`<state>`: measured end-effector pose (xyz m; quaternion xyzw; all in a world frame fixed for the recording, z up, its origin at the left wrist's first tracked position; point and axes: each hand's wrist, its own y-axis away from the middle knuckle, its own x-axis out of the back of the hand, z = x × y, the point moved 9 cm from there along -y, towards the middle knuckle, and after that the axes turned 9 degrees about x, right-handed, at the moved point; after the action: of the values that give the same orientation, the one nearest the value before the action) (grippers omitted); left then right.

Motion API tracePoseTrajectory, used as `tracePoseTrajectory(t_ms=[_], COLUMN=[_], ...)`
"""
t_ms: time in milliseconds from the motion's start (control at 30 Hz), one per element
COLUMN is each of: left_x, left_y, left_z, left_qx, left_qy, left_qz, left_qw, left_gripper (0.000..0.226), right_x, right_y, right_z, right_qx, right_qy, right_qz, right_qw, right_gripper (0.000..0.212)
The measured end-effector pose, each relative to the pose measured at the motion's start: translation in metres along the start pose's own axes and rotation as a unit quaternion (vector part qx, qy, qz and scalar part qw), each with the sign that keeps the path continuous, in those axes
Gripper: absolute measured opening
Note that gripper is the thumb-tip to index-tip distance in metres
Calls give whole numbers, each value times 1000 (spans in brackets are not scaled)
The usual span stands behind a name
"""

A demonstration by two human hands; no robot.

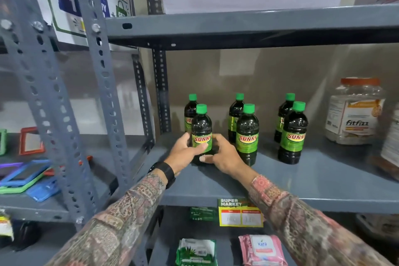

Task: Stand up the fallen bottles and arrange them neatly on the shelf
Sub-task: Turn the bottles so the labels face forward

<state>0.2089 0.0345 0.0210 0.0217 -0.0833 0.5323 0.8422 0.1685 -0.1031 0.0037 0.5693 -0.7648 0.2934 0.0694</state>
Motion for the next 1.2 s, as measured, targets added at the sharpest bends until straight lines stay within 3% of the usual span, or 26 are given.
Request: tracePoseTrajectory(t_ms=[467,600,700,767,800,900,967,1100,1200], left_x=[-4,-8,14,9,-1,-61,-89,-116,-123], left_y=[45,64,94,130,142,135,113,51,12], left_z=[-2,-3,-13,-6,0,18,30,23,4], left_qx=[-35,-48,-38,-80,-98,-92,-82,-5,27], left_qy=[28,35,21,1,-10,-64,-98,-62,-56], left_qz=[-7,6,180,293,308,202,129,86,56], left_qw=[999,998,983,953,946,973,983,994,996], left_gripper=[45,58,64,45,35,20,28,81,114], right_x=[3,23,57,89,103,140,147,144,134], right_y=[43,58,78,91,96,98,90,68,53], right_z=[-19,-18,-13,-4,0,17,24,30,31], right_qx=[19,8,21,23,22,12,-1,-9,-9], right_qy=[32,2,21,39,45,68,58,25,13], right_qz=[-3,-24,-29,-11,4,32,36,14,-7], right_qw=[999,1000,999,999,999,997,998,1000,1000], right_gripper=[79,85,72,59,54,52,62,91,97])
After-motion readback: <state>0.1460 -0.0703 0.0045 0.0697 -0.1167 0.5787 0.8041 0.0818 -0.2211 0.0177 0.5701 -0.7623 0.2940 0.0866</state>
